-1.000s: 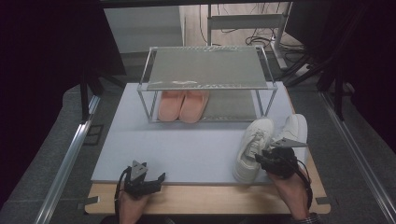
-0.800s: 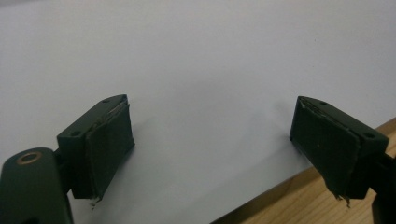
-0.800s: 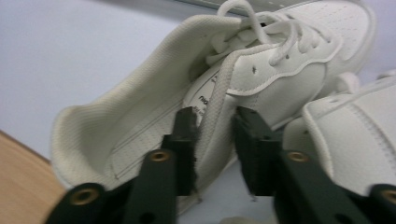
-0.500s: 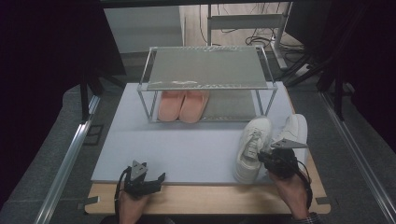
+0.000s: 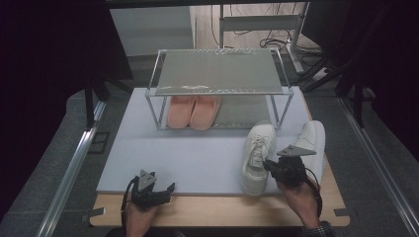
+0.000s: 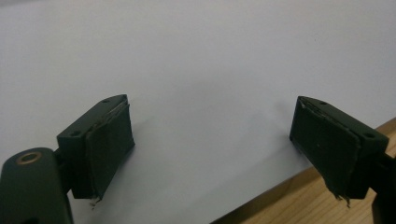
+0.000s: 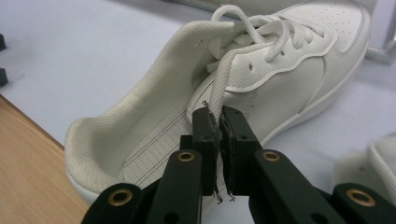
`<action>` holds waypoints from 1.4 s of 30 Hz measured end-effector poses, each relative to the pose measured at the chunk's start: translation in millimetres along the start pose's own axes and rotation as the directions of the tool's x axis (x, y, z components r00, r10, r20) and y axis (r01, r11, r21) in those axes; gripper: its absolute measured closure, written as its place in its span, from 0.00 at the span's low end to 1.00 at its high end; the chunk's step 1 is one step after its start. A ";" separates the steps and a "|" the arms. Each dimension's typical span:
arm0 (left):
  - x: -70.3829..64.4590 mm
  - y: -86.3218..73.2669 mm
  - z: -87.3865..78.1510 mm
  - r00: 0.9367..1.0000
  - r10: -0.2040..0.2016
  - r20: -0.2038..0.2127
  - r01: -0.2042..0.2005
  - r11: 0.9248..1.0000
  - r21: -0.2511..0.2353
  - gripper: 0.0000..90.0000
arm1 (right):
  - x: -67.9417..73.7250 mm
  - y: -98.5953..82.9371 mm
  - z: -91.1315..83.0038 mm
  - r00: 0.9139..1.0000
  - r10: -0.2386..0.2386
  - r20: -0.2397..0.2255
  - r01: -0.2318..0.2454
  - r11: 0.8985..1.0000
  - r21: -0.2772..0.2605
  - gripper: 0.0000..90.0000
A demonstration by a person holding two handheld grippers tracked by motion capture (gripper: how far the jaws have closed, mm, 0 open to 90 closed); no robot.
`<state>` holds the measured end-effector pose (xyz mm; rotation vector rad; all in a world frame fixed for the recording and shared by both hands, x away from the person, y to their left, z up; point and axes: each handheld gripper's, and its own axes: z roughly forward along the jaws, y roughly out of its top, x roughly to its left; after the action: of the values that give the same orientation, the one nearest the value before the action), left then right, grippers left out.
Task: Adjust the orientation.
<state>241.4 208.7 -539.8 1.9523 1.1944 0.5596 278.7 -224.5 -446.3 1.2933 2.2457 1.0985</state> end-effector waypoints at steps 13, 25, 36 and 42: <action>-0.1 0.0 0.1 1.000 -0.002 -0.001 0.002 1.000 -0.001 0.14 | 22.1 14.4 22.5 0.997 -0.046 -0.064 0.046 0.999 -0.005 0.95; 0.2 0.0 0.0 1.000 0.003 0.000 -0.003 1.000 -0.001 0.14 | 52.9 28.7 45.2 0.987 -0.093 -0.129 0.093 0.996 -0.009 0.94; 0.1 0.0 0.1 1.000 0.001 -0.001 -0.001 1.000 -0.001 0.14 | 46.0 29.5 37.5 0.986 -0.076 -0.148 0.076 0.997 -0.002 0.85; 0.1 0.0 0.1 1.000 0.001 -0.001 -0.001 1.000 -0.002 0.14 | 54.0 32.3 27.7 0.975 -0.095 -0.202 0.094 0.995 -0.014 0.97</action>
<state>241.5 208.7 -539.8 1.9518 1.1931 0.5617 285.6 -157.1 -435.0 1.1041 2.4215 1.2485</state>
